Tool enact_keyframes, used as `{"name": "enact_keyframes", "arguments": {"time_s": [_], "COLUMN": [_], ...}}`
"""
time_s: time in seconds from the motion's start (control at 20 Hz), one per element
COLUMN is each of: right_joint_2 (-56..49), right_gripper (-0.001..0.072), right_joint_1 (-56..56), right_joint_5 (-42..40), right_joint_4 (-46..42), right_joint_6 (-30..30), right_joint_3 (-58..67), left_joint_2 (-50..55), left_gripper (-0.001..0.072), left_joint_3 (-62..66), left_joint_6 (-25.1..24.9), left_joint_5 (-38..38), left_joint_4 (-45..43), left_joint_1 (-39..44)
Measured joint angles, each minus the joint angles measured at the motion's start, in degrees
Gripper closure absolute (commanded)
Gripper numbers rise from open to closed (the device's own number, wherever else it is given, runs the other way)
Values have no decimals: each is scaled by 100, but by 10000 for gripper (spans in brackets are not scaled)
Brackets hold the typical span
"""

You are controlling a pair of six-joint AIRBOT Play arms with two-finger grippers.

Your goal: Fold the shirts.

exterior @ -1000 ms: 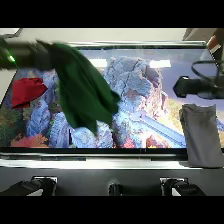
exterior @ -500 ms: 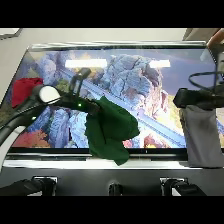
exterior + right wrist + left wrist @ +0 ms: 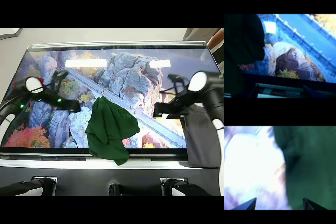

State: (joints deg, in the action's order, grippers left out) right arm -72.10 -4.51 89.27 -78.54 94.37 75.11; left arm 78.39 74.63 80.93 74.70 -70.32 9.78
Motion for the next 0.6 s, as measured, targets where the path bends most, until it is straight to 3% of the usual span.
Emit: {"name": "enact_keyframes", "arguments": {"time_s": [0.25,0.45,0.6], "right_joint_2": [-190,-234,-302], "right_gripper": [4,2,1], "right_joint_1": [0,-2,0], "right_joint_5": [-728,-1390,-1875], "right_joint_4": [767,1235,1521], "right_joint_6": [-302,-413,-455], "right_joint_3": [-1351,-1939,-2085], "left_joint_2": [-457,-466,-354], "left_gripper": [31,34,46], "left_joint_3": [-1950,-3005,-3327], "left_joint_6": [-522,-874,-1001], "left_joint_5": [-175,-754,-1003], "left_joint_4": [1071,2111,2424], "left_joint_1": [-396,-92,306]}}
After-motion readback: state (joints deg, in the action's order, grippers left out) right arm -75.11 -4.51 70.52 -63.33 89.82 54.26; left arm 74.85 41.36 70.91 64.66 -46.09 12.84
